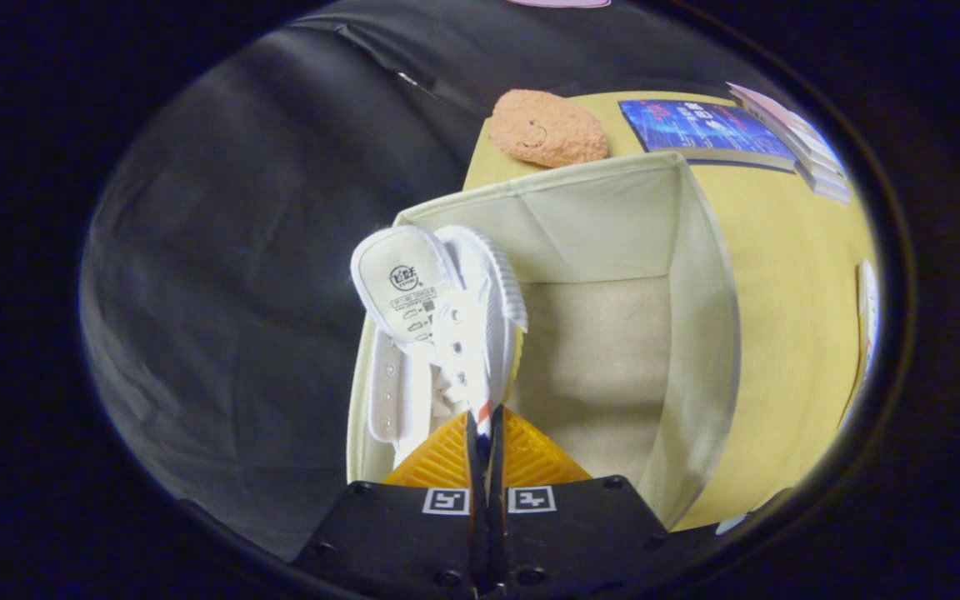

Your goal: Open the storage box then place both shoes into the box .Put the left shoe in first, then the right shoe, with the right side of both shoes facing outward in a uniform manner.

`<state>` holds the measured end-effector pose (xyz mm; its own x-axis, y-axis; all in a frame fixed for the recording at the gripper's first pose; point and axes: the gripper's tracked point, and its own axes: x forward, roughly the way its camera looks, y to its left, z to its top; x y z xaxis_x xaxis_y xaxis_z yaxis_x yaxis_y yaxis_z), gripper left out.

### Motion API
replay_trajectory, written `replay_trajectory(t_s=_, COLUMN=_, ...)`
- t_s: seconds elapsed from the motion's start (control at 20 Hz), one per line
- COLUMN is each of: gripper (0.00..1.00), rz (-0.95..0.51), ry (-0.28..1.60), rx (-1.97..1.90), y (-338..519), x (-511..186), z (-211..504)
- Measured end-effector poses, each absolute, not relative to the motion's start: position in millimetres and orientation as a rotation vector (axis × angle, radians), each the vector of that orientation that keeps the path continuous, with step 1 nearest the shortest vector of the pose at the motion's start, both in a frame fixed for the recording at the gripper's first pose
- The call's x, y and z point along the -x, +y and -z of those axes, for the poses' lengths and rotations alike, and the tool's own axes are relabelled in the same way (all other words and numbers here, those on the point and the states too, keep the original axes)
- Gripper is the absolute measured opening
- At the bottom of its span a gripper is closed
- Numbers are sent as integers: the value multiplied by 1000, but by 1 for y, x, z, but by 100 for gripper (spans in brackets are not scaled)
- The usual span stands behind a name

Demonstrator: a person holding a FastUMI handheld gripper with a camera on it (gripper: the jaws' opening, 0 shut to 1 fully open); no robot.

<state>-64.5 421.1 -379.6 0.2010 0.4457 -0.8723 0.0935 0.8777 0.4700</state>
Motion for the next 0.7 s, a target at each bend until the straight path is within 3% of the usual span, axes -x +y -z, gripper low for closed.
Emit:
replay_trajectory(t_s=0.65, gripper=4, rz=-118, ry=1485, rx=-446, y=426, x=72, z=424)
replay_trajectory(t_s=0.7, gripper=10, rz=-132, ry=1489, rx=-458, y=428, x=73, z=423)
